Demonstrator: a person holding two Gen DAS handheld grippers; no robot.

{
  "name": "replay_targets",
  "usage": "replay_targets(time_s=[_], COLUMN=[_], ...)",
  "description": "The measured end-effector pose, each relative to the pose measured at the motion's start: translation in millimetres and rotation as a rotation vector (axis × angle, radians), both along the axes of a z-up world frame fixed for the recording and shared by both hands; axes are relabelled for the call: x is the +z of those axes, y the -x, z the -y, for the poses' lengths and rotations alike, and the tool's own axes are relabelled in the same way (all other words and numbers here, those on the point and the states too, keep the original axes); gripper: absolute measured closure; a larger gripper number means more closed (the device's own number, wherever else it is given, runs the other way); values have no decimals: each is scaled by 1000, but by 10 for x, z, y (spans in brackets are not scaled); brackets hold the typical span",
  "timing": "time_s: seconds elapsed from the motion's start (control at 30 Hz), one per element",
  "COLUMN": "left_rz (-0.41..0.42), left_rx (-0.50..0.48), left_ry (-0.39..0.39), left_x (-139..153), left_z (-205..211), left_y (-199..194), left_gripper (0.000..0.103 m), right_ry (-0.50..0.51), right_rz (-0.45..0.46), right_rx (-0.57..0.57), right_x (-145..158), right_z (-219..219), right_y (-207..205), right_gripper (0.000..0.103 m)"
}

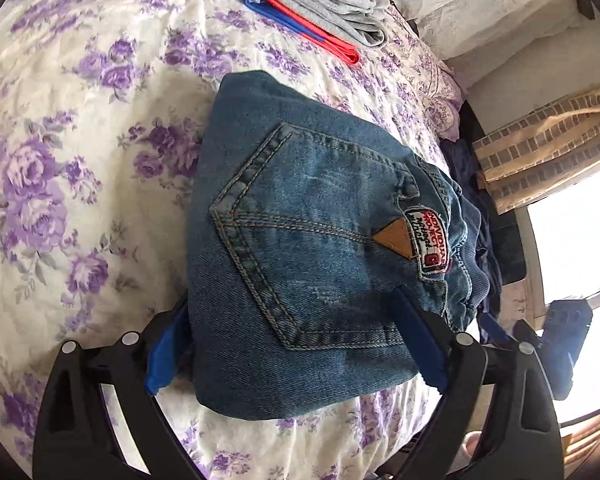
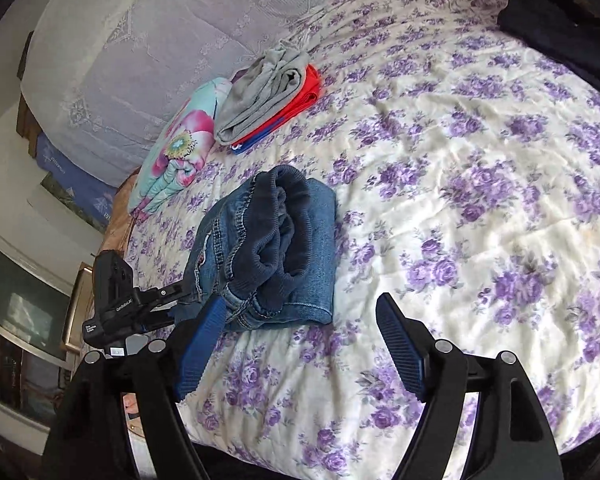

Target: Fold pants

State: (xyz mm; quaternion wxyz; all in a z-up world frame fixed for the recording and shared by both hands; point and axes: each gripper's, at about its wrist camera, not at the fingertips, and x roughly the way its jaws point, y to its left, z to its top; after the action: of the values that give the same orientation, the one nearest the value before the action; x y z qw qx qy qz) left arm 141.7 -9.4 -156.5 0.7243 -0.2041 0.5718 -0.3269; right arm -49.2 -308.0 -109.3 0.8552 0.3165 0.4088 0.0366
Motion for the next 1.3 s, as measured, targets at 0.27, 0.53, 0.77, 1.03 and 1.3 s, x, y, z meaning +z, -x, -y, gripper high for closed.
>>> replay_targets(time_s=[0.27, 0.53, 0.77, 1.03, 1.3], left_rz=[-9, 20, 139, 208, 363], left_rx=[-20, 9, 29, 34, 109], left_ry=[2, -48, -72, -100, -146], left_x=[-39, 29, 343, 1098, 2186], left_z=[41, 113, 99, 196, 666], left_y=[14, 59, 280, -247, -2459], left_gripper=[13, 18, 42, 47, 45], right_ry=[-172, -88, 140, 181, 248], right_rz=[-126, -82, -3, 30, 225], right_rx=[50, 70, 73, 197, 142], right_x=[-428, -605, -323, 509, 1557], right_z=[-128, -447, -719, -528, -2], right_y=[-652, -842, -665, -1209, -3299], right_gripper=[18, 36, 45, 46, 46])
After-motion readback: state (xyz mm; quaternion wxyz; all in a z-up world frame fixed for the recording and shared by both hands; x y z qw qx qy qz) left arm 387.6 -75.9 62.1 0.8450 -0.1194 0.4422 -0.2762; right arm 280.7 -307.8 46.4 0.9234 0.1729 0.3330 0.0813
